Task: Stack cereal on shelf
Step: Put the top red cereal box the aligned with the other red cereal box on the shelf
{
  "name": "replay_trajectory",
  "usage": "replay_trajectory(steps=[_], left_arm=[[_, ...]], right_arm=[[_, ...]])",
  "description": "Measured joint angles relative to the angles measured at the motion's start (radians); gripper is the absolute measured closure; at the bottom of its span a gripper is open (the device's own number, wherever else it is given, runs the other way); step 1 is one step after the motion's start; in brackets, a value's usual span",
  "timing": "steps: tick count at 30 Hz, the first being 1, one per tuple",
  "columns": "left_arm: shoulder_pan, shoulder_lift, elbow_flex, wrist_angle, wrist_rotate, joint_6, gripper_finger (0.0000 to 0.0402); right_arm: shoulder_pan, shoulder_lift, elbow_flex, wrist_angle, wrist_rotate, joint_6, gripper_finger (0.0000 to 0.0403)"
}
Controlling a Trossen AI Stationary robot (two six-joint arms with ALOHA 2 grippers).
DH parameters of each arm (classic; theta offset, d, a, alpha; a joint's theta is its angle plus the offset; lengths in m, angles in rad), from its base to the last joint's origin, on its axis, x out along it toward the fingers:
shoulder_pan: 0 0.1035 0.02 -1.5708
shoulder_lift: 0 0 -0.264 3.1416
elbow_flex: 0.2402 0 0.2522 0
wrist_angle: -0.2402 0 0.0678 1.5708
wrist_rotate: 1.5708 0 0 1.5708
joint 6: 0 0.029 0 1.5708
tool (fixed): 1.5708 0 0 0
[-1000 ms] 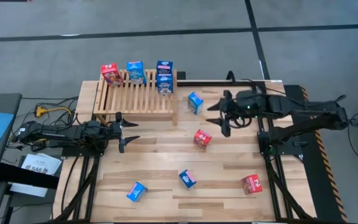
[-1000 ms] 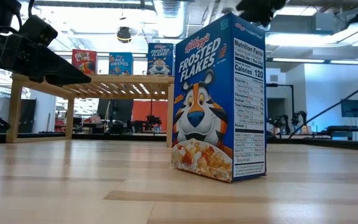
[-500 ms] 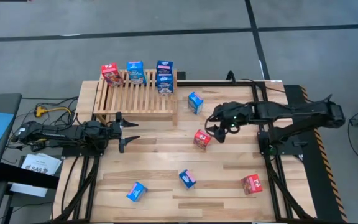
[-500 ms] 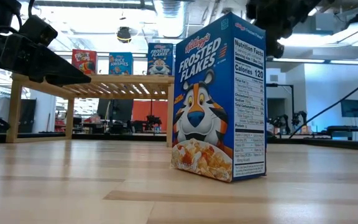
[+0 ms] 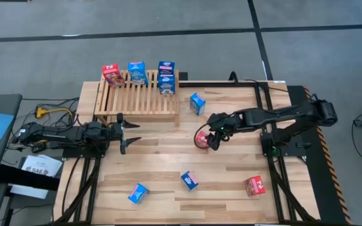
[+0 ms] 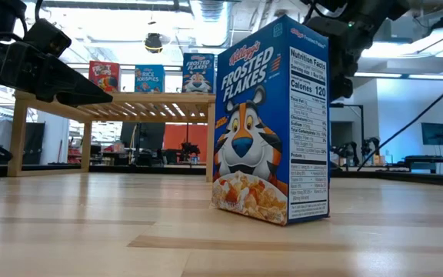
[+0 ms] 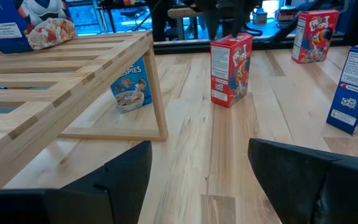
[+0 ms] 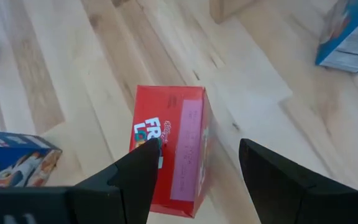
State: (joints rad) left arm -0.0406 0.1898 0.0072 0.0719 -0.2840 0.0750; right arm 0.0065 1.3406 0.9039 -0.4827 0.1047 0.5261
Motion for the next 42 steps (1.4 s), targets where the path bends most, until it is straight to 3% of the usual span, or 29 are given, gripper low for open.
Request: replay_trajectory(steps=[24,28,37,42], left_arm=[[0.0,0.0,0.0,0.0,0.0,0.0,0.0143],[0.0,0.0,0.0,0.0,0.0,0.0,0.0143],[0.0,0.0,0.0,0.0,0.0,0.0,0.0143],[0.0,0.0,0.0,0.0,0.0,0.0,0.0143]], right_arm=[[0.031,-0.019,0.0,0.028,0.034,0.051,0.0148],[0.031,-0.019,0.0,0.022,0.034,0.052,0.0123],[0.035,-0.001,0.0,0.006,0.034,0.078,0.0013],[0.04,0.025,0.0,0.019,0.033,0.079,0.0016]])
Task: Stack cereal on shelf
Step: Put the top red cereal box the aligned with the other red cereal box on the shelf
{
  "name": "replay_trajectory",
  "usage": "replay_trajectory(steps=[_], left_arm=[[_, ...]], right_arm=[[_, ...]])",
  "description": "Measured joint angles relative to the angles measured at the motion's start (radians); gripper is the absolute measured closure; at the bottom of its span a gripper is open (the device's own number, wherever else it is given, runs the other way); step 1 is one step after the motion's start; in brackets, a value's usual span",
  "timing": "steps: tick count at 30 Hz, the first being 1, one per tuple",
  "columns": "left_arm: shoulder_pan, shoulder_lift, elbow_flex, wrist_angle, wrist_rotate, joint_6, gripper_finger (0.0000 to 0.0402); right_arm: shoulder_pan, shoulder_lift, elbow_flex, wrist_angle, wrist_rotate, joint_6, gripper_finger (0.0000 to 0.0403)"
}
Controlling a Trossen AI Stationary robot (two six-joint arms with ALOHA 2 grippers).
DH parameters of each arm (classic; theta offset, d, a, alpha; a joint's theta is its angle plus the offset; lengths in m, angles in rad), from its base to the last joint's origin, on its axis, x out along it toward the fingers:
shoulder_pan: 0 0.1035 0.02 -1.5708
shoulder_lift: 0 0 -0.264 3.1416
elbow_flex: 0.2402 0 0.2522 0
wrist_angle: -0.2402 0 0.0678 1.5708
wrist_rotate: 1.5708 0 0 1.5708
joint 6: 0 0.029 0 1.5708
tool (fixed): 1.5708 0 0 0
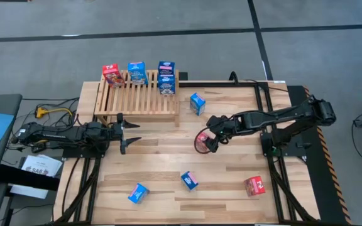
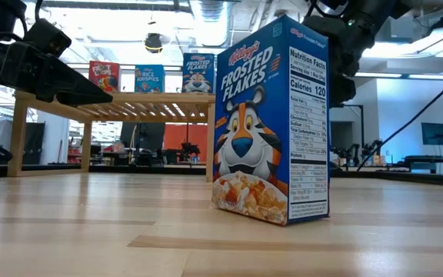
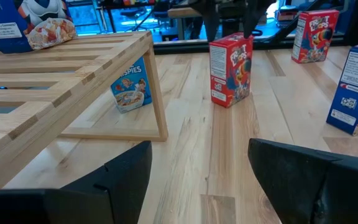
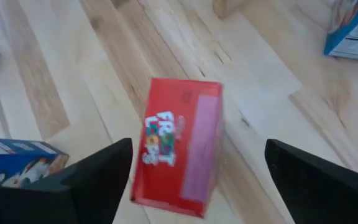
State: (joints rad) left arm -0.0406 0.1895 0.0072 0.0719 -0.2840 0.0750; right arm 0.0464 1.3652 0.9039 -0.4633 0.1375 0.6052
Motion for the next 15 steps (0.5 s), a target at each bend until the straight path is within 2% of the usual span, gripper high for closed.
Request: replay_trajectory(steps=[8,15], left_arm=[[0.0,0.0,0.0,0.0,0.0,0.0,0.0143],[0.0,0.0,0.0,0.0,0.0,0.0,0.0143]], right_arm=[[0.02,0.019,-0.002,-0.01,0.012,0.0,0.0004],[0.019,0.085,0.001,0.011,0.022,-0.002,0.0009]])
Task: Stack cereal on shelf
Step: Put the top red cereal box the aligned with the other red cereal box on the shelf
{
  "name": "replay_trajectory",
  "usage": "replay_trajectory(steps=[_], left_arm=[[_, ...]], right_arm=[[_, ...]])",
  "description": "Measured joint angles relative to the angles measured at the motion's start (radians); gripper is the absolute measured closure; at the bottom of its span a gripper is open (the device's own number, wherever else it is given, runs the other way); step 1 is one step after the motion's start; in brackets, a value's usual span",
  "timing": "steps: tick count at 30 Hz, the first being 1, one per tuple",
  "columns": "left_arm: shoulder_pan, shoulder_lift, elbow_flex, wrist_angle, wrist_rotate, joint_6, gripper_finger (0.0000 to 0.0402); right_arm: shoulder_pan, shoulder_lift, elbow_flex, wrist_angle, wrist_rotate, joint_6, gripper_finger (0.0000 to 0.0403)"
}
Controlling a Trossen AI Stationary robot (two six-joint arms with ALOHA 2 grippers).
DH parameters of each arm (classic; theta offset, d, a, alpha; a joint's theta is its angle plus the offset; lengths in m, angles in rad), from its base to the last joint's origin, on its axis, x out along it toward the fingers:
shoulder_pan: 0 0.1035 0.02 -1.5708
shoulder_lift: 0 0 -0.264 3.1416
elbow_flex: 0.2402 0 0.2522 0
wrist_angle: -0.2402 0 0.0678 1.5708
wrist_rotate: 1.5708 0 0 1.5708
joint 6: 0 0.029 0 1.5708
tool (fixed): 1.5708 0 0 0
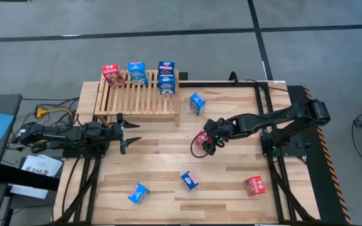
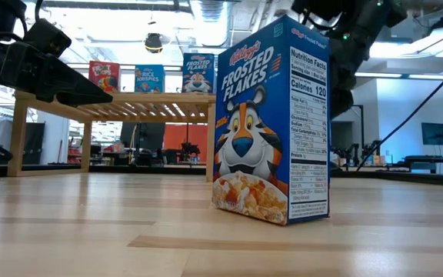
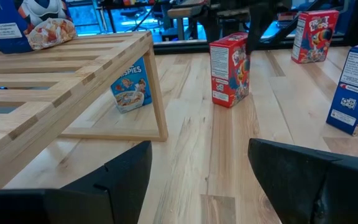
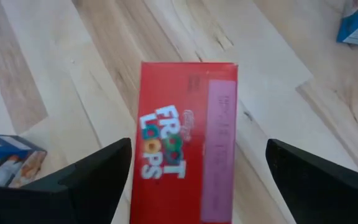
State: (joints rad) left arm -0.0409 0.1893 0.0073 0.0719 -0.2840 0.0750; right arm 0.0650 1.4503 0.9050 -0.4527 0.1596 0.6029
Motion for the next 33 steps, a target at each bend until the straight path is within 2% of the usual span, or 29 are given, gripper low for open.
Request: replay_trajectory(steps=[8,26,29,33], left_arm=[[0.0,0.0,0.0,0.0,0.0,0.0,0.0143],[0.0,0.0,0.0,0.0,0.0,0.0,0.0143],[0.0,0.0,0.0,0.0,0.0,0.0,0.0143],[0.0,0.0,0.0,0.0,0.0,0.0,0.0143]], right_arm=[[0.0,0.028,-0.001,0.012,-0.002,0.018,0.0034],[0.002,0.028,0.006,0.04,-0.008,0.018,0.0216],[0.006,0.028,0.016,0.043,-0.008,0.018,0.0232],[0.008,0.028,0.04,0.041,-0.014,0.018,0.0233]])
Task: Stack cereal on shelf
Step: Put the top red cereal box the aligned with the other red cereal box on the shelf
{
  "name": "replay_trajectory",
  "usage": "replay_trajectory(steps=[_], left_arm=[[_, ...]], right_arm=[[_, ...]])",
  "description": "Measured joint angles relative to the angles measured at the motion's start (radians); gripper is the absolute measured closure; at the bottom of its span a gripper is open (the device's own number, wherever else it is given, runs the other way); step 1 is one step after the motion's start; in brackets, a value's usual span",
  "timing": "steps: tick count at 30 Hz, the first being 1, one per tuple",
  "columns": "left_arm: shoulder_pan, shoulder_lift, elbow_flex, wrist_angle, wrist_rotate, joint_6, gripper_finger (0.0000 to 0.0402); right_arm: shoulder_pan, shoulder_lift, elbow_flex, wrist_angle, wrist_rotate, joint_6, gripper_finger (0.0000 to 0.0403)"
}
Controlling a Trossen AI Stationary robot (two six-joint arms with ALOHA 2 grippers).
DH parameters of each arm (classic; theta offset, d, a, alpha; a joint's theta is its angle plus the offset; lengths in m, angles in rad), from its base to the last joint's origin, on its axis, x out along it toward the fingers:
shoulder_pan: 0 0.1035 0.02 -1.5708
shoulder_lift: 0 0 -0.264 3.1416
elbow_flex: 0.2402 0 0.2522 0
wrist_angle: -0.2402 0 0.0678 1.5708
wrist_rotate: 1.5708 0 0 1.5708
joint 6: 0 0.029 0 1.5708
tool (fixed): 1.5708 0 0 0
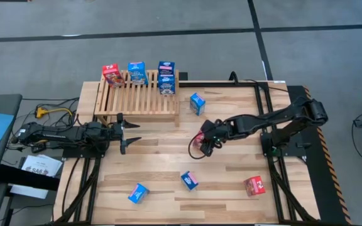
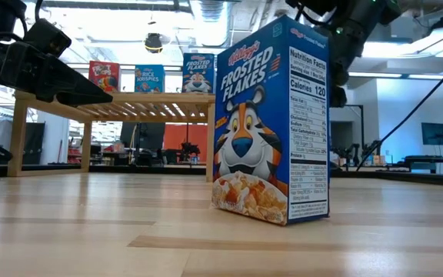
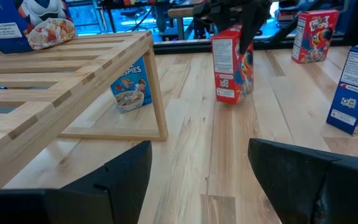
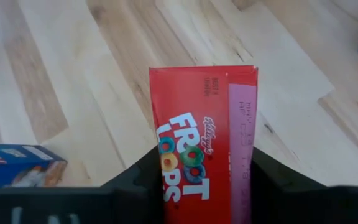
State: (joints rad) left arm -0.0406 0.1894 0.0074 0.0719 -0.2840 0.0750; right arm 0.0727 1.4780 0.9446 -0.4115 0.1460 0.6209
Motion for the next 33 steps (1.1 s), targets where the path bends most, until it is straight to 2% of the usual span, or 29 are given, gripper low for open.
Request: replay_trajectory(steps=[6,16,33], left_arm=[[0.0,0.0,0.0,0.0,0.0,0.0,0.0143],[0.0,0.0,0.0,0.0,0.0,0.0,0.0143],[0.0,0.0,0.0,0.0,0.0,-0.002,0.0143]], right_arm=[[-0.001,0.0,0.056,-0.014,-0.016,-0.024,0.022],[-0.014,0.0,0.212,-0.163,-0.015,-0.08,0.0228],[-0.023,0.0,0.327,-0.166,-0.015,-0.132,0.0224]])
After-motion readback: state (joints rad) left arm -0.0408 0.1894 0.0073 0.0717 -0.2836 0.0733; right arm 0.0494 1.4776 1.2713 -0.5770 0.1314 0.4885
